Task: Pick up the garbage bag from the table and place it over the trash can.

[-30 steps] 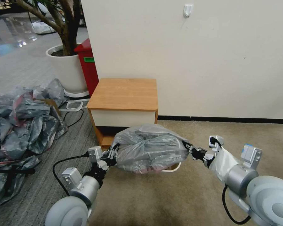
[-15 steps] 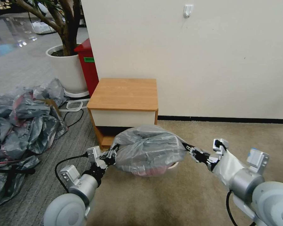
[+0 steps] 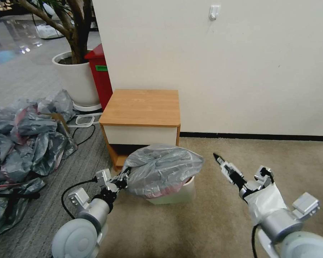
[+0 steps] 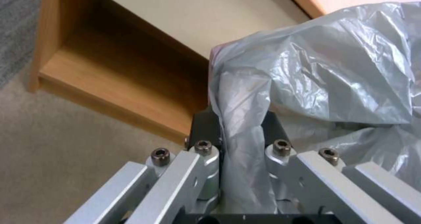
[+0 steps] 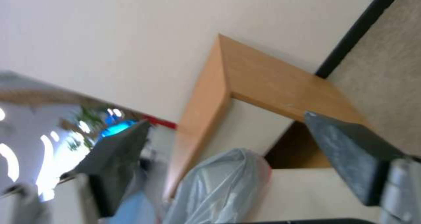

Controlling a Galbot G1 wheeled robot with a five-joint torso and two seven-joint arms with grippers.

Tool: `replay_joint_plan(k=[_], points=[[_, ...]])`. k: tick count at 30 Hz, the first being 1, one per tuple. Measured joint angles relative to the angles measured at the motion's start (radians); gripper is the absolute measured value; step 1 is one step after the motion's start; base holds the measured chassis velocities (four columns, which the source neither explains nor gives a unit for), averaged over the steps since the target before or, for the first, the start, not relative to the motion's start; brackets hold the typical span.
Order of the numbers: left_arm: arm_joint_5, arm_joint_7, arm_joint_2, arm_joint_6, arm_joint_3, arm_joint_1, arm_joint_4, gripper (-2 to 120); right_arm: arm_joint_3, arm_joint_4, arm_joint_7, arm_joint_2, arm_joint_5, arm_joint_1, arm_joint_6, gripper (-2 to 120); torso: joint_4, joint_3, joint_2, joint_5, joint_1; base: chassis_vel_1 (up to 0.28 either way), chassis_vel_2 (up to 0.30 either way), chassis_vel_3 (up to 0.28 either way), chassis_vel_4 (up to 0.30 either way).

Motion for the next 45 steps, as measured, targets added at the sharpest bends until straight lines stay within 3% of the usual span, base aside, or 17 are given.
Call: replay_joint_plan(k=[6,15,19,28,31,34,36,38,45], points=[[-0.016,-0.017,0.005,0.000,0.006,-0.005,-0.019,9,-0.110,-0.064,0.012,0.057,-0.087,0.025,0.091,100,0.0002,0.000,0.000,0.0001,0.000,0.000,0.000,0.000,0.000],[-0.016,-0.027,-0.001,0.000,0.008,-0.008,-0.025,9,-0.170,-0.084,0.010,0.115,-0.167,0.047,0.091,98,0.0001,0.000,0.000,0.0000,0.000,0.000,0.000,0.000,0.000],[-0.016,-0.034,-0.010,-0.001,0.014,-0.010,-0.027,9,-0.193,-0.087,0.009,0.139,-0.191,0.045,0.085,89,0.0001,0.000,0.000,0.0001,0.000,0.000,0.000,0.000,0.000],[-0.016,-0.047,-0.017,-0.001,0.022,-0.017,-0.024,9,-0.213,-0.057,-0.007,0.155,-0.214,0.007,0.083,87,0.0001,0.000,0.000,0.0001,0.000,0.000,0.000,0.000,0.000],[-0.015,-0.049,-0.020,-0.001,0.026,-0.019,-0.022,9,-0.213,-0.055,-0.009,0.156,-0.216,0.003,0.083,82,0.0001,0.000,0.000,0.0000,0.000,0.000,0.000,0.000,0.000],[-0.013,-0.051,-0.024,-0.001,0.032,-0.021,-0.022,9,-0.220,-0.055,-0.010,0.158,-0.220,-0.002,0.082,66,0.0000,0.000,0.000,0.0001,0.000,0.000,0.000,0.000,0.000],[-0.013,-0.052,-0.025,-0.001,0.034,-0.023,-0.022,9,-0.224,-0.055,-0.011,0.159,-0.222,-0.003,0.081,63,0.0001,0.000,0.000,0.0001,0.000,0.000,0.000,0.000,0.000],[-0.013,-0.053,-0.025,-0.001,0.036,-0.024,-0.021,9,-0.233,-0.055,-0.012,0.161,-0.227,-0.005,0.081,51,0.0001,0.000,0.000,0.0001,0.000,0.000,0.000,0.000,0.000],[-0.013,-0.057,-0.026,-0.001,0.035,-0.027,-0.019,9,-0.237,-0.058,-0.013,0.162,-0.233,-0.005,0.082,28,0.0001,0.000,0.000,0.0001,0.000,0.000,0.000,0.000,0.000]])
